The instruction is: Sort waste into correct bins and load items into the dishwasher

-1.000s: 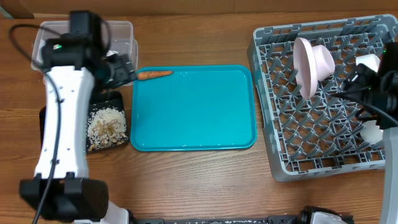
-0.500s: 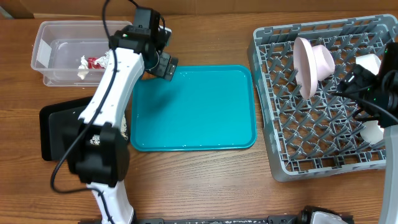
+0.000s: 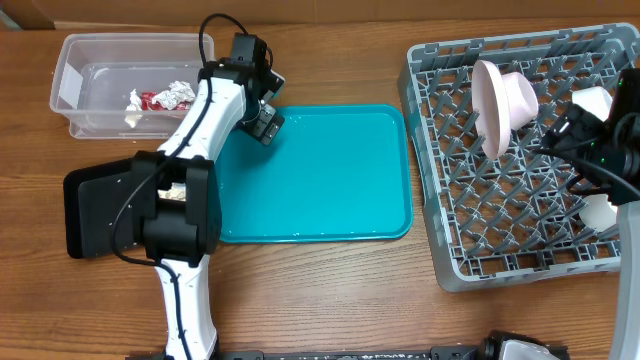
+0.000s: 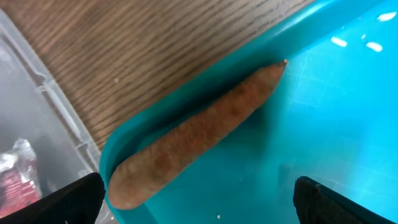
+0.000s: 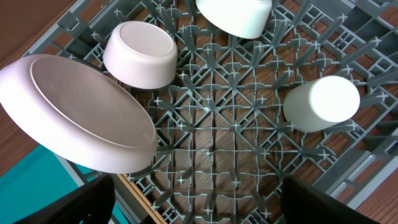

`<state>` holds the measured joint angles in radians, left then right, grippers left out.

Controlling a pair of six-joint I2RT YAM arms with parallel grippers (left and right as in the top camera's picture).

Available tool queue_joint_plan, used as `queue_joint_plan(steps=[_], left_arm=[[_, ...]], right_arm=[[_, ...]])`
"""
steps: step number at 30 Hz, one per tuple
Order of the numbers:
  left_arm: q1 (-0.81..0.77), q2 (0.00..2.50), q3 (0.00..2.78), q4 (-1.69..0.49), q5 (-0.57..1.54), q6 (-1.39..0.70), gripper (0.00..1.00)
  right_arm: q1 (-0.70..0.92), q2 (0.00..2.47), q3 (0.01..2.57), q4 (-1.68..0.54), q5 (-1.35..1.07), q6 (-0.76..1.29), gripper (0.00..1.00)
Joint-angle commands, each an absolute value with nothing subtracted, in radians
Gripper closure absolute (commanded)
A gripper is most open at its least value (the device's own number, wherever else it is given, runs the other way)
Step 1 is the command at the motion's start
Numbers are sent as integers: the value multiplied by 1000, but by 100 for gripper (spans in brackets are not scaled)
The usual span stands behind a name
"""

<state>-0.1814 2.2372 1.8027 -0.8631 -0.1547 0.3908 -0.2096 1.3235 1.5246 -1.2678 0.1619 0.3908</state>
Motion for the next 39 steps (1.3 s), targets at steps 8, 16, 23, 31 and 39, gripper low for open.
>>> queue_joint_plan(steps=[8,16,23,31,39], left_arm=[[-177,2301,1808,-863,-102,422,2],[-178,2302,1808,-910,-32,411,14],[-178,2302,1808,-957,1,384,33],[-178,2302,1808,-1015,-4,385,19],[-178,2302,1808,-934,-11,385,2]], right_arm=[[-213,1326,1531,-1262,163,385,12],[-213,1326,1531,-1259,163,385,13],[-213,1326,1531,-1259,163,385,13],[-213,1326,1531,-1258,163,385,13],[-213,1326,1531,-1259,163,385,13]])
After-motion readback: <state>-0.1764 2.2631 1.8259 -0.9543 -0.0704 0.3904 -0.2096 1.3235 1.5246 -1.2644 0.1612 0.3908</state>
